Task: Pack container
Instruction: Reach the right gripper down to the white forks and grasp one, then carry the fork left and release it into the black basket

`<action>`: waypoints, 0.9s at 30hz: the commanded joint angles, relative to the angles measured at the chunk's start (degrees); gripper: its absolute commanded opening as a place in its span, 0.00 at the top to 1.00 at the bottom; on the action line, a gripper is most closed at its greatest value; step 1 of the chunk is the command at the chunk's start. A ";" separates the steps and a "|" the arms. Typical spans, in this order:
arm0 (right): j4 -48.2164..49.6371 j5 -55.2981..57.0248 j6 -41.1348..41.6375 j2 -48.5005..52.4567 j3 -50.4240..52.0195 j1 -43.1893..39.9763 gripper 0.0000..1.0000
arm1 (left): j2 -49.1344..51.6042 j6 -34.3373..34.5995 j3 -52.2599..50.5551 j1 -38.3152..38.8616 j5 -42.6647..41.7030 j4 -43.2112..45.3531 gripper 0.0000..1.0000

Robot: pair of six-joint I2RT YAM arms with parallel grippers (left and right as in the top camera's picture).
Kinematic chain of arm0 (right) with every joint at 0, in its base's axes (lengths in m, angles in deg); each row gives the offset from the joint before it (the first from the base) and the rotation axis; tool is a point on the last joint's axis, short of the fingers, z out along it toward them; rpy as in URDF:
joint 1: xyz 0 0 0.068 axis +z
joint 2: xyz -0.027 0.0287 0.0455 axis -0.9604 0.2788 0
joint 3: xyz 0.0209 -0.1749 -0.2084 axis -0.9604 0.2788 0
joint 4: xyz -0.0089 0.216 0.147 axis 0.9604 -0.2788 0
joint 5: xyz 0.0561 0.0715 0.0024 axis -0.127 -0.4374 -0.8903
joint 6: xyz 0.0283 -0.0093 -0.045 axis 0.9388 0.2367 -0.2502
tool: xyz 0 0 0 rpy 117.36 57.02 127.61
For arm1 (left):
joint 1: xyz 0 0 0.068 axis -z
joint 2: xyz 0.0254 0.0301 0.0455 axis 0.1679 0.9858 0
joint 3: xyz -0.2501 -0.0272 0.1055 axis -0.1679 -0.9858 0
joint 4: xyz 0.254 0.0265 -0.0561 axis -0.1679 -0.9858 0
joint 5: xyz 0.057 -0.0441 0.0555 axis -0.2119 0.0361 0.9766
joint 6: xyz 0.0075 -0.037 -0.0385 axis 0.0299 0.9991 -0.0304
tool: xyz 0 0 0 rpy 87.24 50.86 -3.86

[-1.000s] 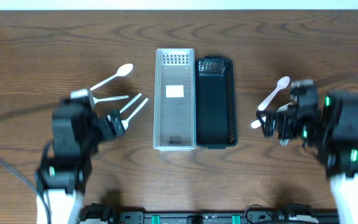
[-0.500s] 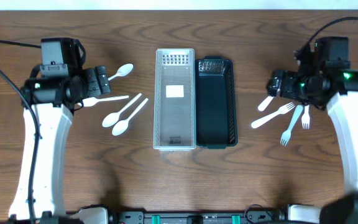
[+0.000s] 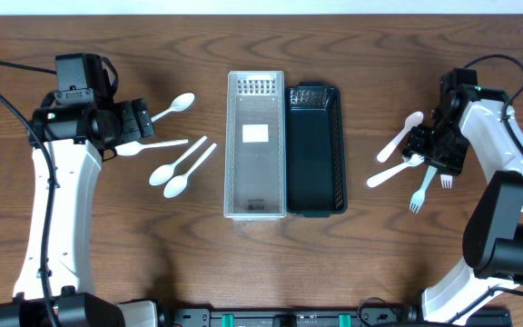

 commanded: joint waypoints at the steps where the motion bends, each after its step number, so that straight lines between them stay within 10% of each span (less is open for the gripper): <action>1: 0.92 2.75 0.70 0.33 2.47 -0.37 0.28 | 0.57 -0.94 1.20 -0.24 0.66 -0.15 0.02; 11: 12.44 1.95 5.79 0.33 12.81 -1.09 0.25 | 0.57 -0.94 1.20 -0.24 0.66 -0.15 0.02; 27: 15.69 3.72 8.17 -0.11 18.27 -3.45 0.85 | 0.57 -0.94 1.20 -0.24 0.66 -0.15 0.02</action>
